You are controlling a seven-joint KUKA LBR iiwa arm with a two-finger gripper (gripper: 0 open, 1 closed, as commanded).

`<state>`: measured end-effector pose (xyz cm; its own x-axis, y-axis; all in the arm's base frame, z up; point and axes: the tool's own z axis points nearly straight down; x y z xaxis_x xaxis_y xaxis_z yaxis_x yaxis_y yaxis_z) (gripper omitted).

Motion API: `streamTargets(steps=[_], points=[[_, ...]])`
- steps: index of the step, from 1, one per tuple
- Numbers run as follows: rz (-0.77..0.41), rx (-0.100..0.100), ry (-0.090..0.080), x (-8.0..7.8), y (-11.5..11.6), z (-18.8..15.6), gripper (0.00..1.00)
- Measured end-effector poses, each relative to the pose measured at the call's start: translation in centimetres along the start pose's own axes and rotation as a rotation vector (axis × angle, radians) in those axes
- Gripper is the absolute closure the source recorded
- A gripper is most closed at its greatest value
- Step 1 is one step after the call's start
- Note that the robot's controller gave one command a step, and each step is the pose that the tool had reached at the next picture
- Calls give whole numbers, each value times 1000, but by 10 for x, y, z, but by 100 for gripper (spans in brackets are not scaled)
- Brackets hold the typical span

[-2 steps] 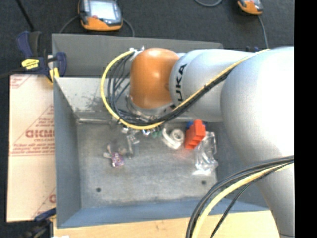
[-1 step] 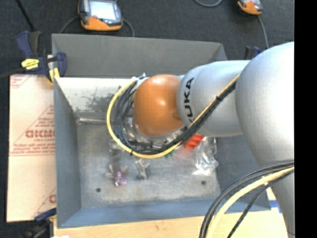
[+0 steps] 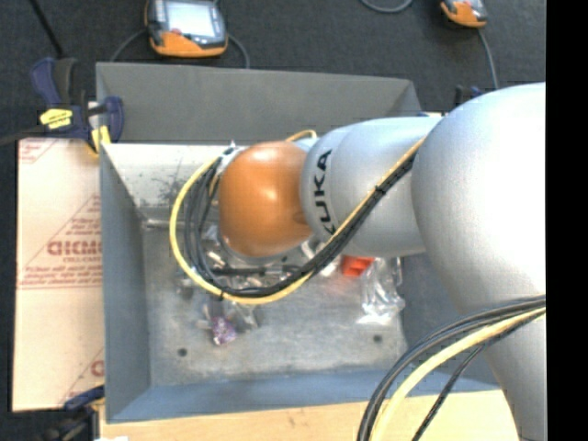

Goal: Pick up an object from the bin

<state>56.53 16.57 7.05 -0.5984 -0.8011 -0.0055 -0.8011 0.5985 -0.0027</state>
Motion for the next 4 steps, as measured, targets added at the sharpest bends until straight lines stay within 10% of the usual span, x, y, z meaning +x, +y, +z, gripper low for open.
streamTargets(steps=[1,2,3,4], points=[[35,-5,4,31,30,0,0],[116,3,2,50,-31,0,0],[46,0,-1,11,11,-4,0],[-267,3,-2,-7,-7,-96,0]])
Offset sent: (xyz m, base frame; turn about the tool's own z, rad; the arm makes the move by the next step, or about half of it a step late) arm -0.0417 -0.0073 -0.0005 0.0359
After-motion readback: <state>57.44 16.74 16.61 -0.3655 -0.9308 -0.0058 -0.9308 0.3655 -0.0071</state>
